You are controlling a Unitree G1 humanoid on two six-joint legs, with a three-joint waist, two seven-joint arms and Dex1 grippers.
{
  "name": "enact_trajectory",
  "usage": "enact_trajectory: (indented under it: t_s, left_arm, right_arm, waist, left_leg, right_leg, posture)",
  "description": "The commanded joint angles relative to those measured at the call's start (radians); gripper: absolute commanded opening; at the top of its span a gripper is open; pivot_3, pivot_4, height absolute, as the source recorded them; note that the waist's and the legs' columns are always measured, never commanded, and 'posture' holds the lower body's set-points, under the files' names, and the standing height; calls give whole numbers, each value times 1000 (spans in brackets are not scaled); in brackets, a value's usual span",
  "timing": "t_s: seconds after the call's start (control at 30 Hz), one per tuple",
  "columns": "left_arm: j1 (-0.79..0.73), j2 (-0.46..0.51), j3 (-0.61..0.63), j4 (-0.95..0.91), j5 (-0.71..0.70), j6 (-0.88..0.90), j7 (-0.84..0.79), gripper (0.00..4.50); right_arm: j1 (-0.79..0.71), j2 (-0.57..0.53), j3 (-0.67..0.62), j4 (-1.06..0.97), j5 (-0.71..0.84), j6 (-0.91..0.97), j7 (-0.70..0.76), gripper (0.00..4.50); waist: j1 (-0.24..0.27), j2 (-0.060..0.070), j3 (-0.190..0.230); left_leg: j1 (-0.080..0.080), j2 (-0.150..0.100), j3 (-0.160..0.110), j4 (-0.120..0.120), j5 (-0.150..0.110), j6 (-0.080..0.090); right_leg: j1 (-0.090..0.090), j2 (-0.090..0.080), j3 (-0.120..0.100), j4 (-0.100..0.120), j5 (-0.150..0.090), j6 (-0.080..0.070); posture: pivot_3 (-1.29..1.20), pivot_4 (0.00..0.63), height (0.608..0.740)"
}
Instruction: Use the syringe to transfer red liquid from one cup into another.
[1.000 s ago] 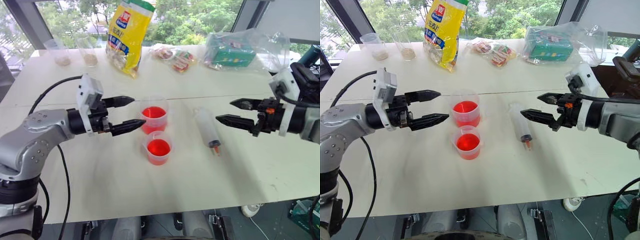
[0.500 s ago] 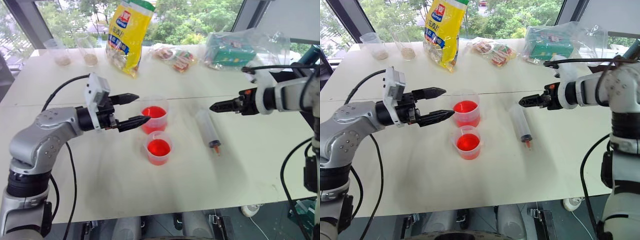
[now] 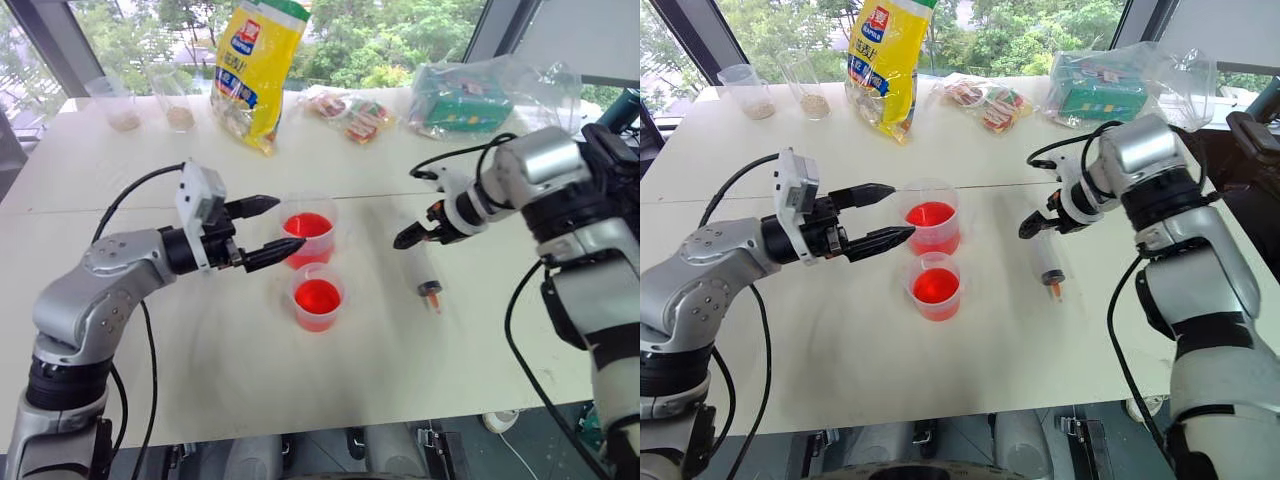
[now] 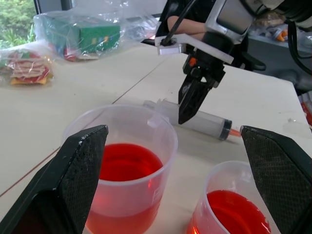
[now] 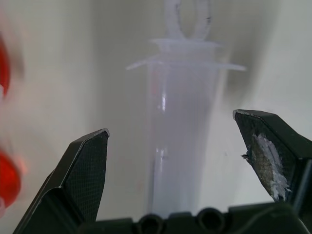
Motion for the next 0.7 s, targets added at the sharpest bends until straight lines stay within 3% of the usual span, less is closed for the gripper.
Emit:
enact_trajectory:
  t_s: [0.03, 0.2, 0.3, 0.43, 0.47, 0.7]
  left_arm:
    - [4, 9, 39, -41, -18, -3, 13, 4500]
    - [10, 3, 41, -50, -17, -7, 30, 4500]
    - [15, 2, 43, -51, -16, -11, 35, 4500]
    - [9, 8, 48, -44, -15, -14, 35, 4500]
    - [5, 8, 46, -42, -14, -14, 36, 4500]
    - [-24, 36, 54, -7, -3, -23, 2, 4500]
  right_arm:
    - [-42, 31, 50, 69, -94, -62, 62, 4457]
    - [-41, 88, 109, 149, -205, -119, 137, 4457]
    - [-33, 109, 117, 169, -248, -130, 167, 3675]
    - [-29, 134, 96, 178, -291, -121, 196, 1765]
    - [-28, 136, 90, 176, -298, -117, 202, 1460]
    - [-28, 127, -52, 112, -321, -57, 144, 1431]
  waist:
    - [-1, 0, 0]
    - [-4, -1, -1]
    - [-5, -2, -2]
    - [-5, -2, -2]
    - [-5, -2, -2]
    - [-6, -2, -2]
  left_leg:
    - [0, 0, 0, 0, 0, 0]
    - [4, 0, 0, 0, 0, 0]
    - [5, 0, 0, 1, 1, -1]
    - [5, 0, -1, 1, 1, -2]
    - [6, 0, -1, 1, 1, -2]
    - [5, 1, -1, 0, 1, -2]
  right_leg:
    - [0, 0, 0, 0, 0, 0]
    - [4, 0, 0, 0, 0, 0]
    - [6, 0, 0, 0, 0, -1]
    - [6, 0, -1, 1, 0, -2]
    - [6, 1, -1, 1, 0, -2]
    - [5, 1, -1, 1, 0, -2]
  posture:
    - [0, 150, 740]
    - [0, 150, 740]
    - [0, 150, 740]
    - [0, 150, 740]
    - [0, 150, 740]
    - [0, 150, 740]
